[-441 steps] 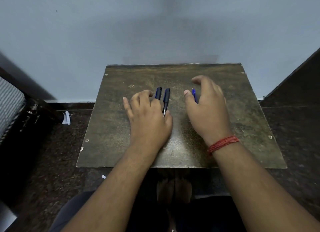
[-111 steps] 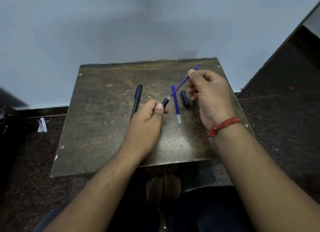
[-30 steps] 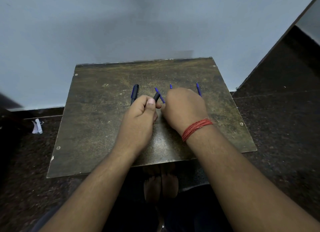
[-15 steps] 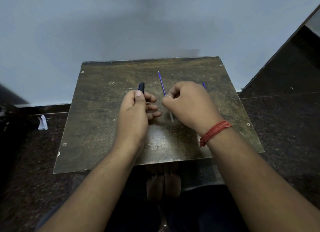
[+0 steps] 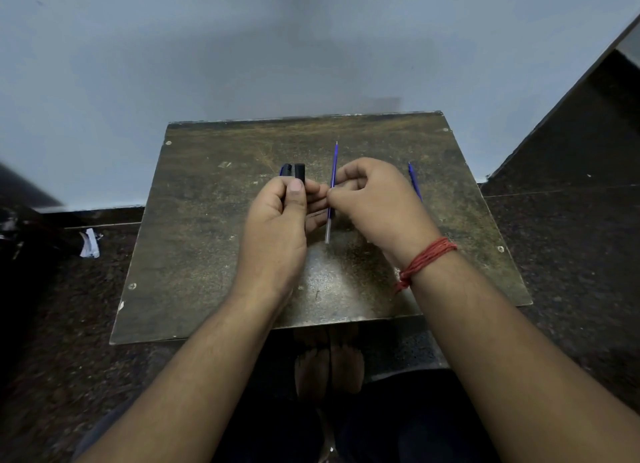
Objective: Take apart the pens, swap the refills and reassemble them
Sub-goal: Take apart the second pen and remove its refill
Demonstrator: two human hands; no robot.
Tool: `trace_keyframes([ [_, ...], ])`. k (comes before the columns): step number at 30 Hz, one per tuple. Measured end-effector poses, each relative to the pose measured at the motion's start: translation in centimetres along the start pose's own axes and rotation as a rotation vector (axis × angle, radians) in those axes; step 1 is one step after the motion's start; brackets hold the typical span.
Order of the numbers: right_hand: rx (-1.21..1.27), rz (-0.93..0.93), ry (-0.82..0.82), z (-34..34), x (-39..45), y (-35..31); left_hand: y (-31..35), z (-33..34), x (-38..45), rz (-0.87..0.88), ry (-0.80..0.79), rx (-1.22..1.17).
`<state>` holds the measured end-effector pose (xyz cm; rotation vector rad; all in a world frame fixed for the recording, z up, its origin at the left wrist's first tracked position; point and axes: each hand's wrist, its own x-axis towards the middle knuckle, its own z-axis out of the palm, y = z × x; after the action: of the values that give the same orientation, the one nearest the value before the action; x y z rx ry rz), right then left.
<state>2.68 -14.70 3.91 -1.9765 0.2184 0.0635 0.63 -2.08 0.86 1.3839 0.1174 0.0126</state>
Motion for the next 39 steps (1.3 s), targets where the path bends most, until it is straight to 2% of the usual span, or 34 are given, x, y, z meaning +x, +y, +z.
trace_keyframes([
  [2, 0.15, 0.032, -0.014, -0.1, 0.2, 0.1, 0.1, -0.1, -0.1, 0.011, -0.015, 0.033],
  [10, 0.655, 0.153, 0.106, -2.3, 1.4, 0.5, 0.2, -0.6, -0.6, 0.048, -0.003, 0.328],
  [14, 0.804, 0.164, 0.193, -2.9, 1.7, 0.7, -0.2, -0.7, -0.4, 0.045, -0.026, 0.356],
  [22, 0.765, 0.084, 0.267, -2.9, 2.2, 1.2, -0.3, -0.5, -0.5, 0.03, -0.079, 0.363],
  [39, 0.674, 0.06, 0.176, -2.9, 1.6, 0.8, -0.5, -0.4, -0.7, 0.061, -0.088, 0.41],
])
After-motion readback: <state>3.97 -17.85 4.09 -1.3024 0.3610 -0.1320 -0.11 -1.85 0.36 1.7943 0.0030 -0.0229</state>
